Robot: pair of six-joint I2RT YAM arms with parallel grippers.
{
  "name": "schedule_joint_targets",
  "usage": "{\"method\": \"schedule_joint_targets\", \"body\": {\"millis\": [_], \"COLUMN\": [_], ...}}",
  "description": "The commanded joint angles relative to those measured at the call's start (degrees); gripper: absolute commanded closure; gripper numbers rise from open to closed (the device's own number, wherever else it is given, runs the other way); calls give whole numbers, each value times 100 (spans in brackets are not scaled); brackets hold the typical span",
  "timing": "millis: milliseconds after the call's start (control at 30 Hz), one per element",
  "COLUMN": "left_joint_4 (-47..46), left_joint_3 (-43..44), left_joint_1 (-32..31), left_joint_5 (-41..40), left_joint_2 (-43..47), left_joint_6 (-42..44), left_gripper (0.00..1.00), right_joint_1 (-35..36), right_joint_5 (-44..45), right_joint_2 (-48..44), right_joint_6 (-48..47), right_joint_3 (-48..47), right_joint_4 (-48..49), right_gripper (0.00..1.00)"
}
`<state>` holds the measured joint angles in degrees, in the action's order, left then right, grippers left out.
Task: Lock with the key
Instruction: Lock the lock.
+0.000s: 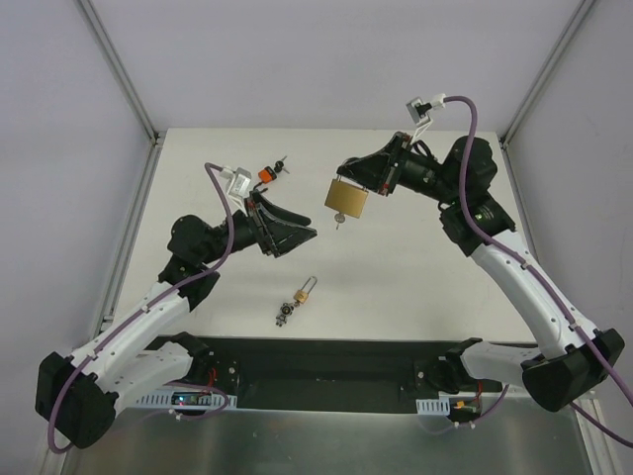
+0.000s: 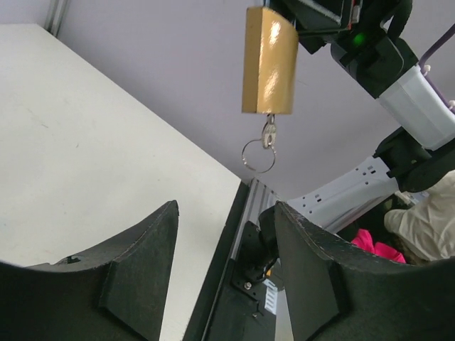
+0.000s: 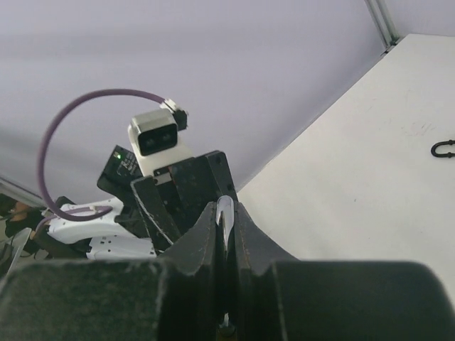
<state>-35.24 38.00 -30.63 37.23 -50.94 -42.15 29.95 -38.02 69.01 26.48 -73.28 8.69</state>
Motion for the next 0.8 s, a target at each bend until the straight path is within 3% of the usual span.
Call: {"method": "schedule_joint_targets", "body": {"millis": [0,467,633,767], "left_joint_4": [-2052,-2995,-3111,-3138], "left_joint_3": [-258,595,753,805], "left_joint_1": [-4,-364,-470,-549], "left_joint_5": [161,618,715,750], "left_joint_2": [-232,-1410,-1621,-1735], "left_joint_6": [-838,-1146,-1252,-1287], "left_gripper": [47,44,49,59], "right_joint_1": [-69,-86,-86,-86], "right_joint_5": [164,75,58,75], "right_joint_2": [-152,-19,7,33], "right_joint_6": [515,666,666,683], "right_joint_3": [-503,-486,-495,-504], "right_joint_4": [827,951,968,986], "right_gripper": [99,99,99,99]}}
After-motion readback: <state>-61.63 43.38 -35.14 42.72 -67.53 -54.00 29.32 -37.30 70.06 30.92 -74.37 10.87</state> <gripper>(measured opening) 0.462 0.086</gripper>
